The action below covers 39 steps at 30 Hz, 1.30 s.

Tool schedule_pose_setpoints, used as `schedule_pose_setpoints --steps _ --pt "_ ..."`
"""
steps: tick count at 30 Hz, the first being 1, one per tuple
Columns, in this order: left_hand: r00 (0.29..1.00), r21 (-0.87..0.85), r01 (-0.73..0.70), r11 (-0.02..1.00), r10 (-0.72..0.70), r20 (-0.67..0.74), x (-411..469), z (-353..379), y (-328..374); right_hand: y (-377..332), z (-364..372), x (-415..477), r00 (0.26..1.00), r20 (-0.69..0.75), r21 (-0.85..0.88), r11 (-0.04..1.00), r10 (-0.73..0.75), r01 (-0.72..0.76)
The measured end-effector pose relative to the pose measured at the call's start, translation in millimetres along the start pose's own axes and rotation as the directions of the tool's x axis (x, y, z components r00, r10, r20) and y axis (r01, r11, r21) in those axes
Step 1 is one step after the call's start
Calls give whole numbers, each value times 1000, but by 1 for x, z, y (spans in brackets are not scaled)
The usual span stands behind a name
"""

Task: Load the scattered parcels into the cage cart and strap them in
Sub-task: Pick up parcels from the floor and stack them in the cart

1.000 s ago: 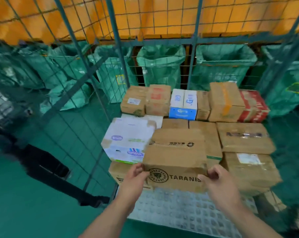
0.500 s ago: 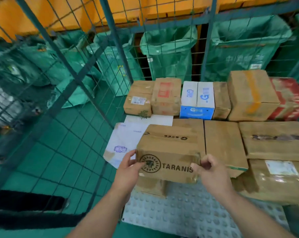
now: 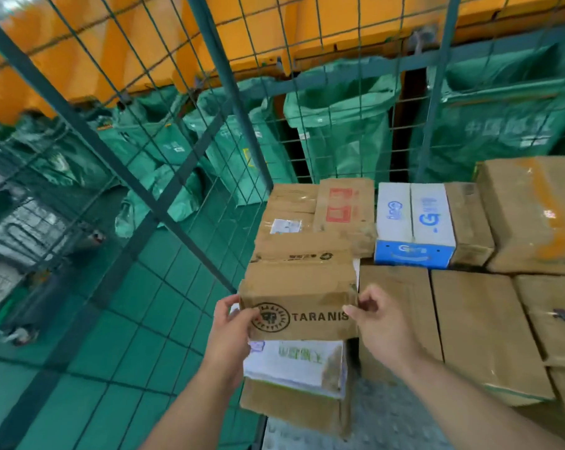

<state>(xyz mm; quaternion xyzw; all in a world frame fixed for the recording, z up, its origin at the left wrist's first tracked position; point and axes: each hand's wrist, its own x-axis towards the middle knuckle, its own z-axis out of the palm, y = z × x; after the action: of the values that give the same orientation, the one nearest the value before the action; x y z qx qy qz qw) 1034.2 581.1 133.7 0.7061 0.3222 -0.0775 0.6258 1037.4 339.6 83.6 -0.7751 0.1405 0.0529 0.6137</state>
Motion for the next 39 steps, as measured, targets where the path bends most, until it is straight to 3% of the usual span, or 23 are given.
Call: schedule_pose_setpoints --steps 4,6,8,13,17,22,31,39 --pt "983 -60 168 984 -162 87 55 -2 22 -13 35 44 992 -85 -77 993 -98 92" --pt "987 -179 144 973 -130 90 86 1 29 -18 52 64 983 -123 -132 984 -135 118" --pt "999 -224 32 974 -37 -19 121 9 38 -17 72 92 982 -139 -152 983 -129 108" --pt "940 -9 -191 982 180 -289 180 28 66 -4 120 161 991 -116 -242 970 -65 35" --pt "921 198 -205 958 258 -292 198 40 66 10 143 193 991 -135 -225 973 20 -50" --pt "954 302 -134 944 205 -220 232 45 38 38 154 203 975 -156 -192 964 157 -186" --pt "965 378 -95 921 178 -193 270 43 23 51 175 206 962 -190 -292 924 195 -245" --pt "965 214 102 972 -44 -258 342 40 -6 51 164 195 983 -90 -171 970 161 -174"
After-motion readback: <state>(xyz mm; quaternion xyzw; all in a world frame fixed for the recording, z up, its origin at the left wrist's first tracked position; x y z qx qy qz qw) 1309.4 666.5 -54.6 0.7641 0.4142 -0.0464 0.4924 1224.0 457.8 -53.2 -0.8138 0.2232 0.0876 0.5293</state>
